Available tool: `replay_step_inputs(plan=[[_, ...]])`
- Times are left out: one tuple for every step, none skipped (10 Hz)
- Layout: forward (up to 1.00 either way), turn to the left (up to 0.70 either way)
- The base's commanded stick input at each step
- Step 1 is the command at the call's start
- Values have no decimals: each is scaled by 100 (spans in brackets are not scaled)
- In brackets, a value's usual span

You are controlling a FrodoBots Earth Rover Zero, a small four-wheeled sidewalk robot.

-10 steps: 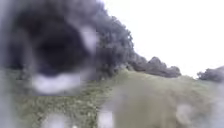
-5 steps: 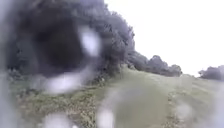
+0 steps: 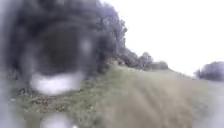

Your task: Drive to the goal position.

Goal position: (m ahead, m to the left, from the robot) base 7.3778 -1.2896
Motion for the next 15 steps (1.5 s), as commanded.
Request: replay_step_inputs(plan=[[85,-34],[85,-34],[85,-34],[85,-34],[85,-34],[85,-34],[85,-34],[85,-34],[85,-34],[85,-34],[85,-34],[85,-34],[85,0],[85,0],[85,0]])
